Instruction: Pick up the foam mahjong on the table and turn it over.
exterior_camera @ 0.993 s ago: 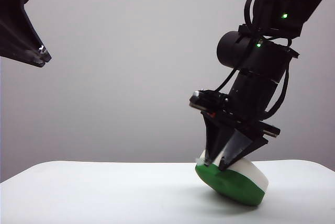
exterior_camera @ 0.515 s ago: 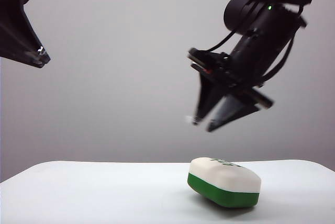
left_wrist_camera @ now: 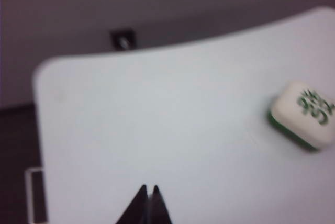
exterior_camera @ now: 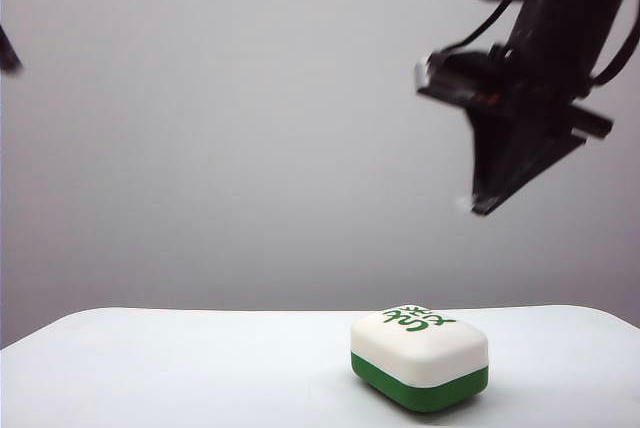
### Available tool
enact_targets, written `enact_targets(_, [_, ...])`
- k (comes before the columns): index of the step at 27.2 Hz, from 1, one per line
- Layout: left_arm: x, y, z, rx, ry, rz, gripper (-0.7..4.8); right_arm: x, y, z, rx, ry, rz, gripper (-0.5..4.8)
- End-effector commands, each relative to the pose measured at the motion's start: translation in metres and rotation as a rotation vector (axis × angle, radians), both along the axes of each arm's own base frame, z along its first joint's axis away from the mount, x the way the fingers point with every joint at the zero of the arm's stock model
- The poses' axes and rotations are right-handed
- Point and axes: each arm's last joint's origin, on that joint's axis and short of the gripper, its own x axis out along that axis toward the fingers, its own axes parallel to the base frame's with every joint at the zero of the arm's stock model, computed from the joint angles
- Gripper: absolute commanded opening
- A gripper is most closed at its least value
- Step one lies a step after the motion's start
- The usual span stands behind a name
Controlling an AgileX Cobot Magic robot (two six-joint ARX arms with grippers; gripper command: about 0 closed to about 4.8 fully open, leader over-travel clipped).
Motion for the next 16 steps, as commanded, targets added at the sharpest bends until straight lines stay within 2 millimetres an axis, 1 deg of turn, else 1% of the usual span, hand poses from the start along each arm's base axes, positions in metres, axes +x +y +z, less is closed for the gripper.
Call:
enact_targets(1, [-0.014, 0.005, 0.014, 0.005, -0.118, 0.043, -0.06, -0.011, -0.006, 0.007, 0.035, -0.042, -0.032, -0.06])
enact_targets(4, [-0.027, 0.011, 0.021, 0.010, -0.193, 0.108, -0.05, -0.025, -0.015, 0.011, 0.089, -0.087, -0.087, -0.06])
enact_targets(7, [-0.037, 0.015, 0.023, 0.008, -0.267, 0.157, -0.05, -0.040, -0.025, 0.013, 0.155, -0.162, -0.132, -0.06])
enact_targets(8, [-0.041, 0.016, 0.021, -0.001, -0.308, 0.171, -0.06, -0.050, -0.033, 0.014, 0.204, -0.226, -0.163, -0.06])
enact_targets(10, [-0.045, 0.017, 0.016, -0.020, -0.347, 0.178, -0.05, -0.059, -0.041, 0.014, 0.238, -0.279, -0.192, -0.06])
enact_targets(14, [-0.049, 0.020, 0.000, -0.111, -0.354, 0.259, -0.06, -0.077, -0.061, 0.013, 0.295, -0.375, -0.270, -0.06])
enact_targets(16, [-0.052, 0.022, -0.008, -0.116, -0.370, 0.307, -0.06, -0.085, -0.070, 0.011, 0.311, -0.425, -0.301, -0.06])
